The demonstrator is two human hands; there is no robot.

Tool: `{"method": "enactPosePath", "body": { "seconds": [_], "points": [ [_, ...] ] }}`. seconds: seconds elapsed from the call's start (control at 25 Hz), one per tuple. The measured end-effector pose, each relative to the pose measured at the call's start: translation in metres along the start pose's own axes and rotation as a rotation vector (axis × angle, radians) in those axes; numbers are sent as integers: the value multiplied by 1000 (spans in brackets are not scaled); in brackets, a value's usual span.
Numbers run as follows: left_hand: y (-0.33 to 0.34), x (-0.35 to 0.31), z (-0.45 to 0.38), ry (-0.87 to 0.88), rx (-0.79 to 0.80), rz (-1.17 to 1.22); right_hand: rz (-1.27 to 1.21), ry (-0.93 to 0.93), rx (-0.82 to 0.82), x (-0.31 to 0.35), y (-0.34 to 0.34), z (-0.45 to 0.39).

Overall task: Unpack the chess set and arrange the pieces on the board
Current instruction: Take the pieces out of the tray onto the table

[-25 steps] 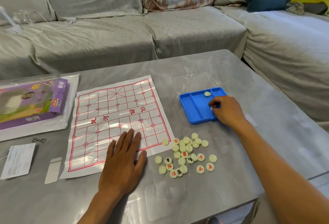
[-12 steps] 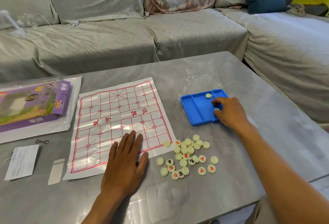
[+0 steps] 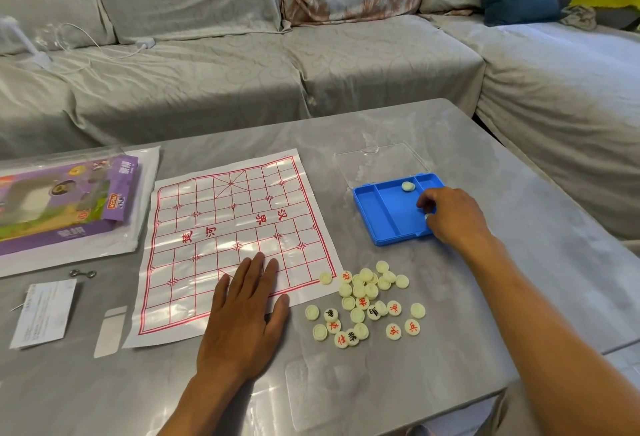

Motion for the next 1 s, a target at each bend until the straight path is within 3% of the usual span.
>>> {"method": "enactPosePath", "body": {
  "seconds": [0.28, 1.0],
  "points": [
    [1, 0, 0, 3, -13, 6, -41, 3, -71, 0, -2, 0],
    [2, 1, -1, 7, -28, -4, -15, 90, 66, -20, 3, 0]
  ]
}}
Point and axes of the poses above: each hand's wrist, its own z-axis away from the middle knuckle, its own y-axis out of the palm, x = y × z, the point moved 7 cm from there along -z, towards the middle knuckle, and after that the axes turned 15 degrees about -y, right-handed, at the moved point
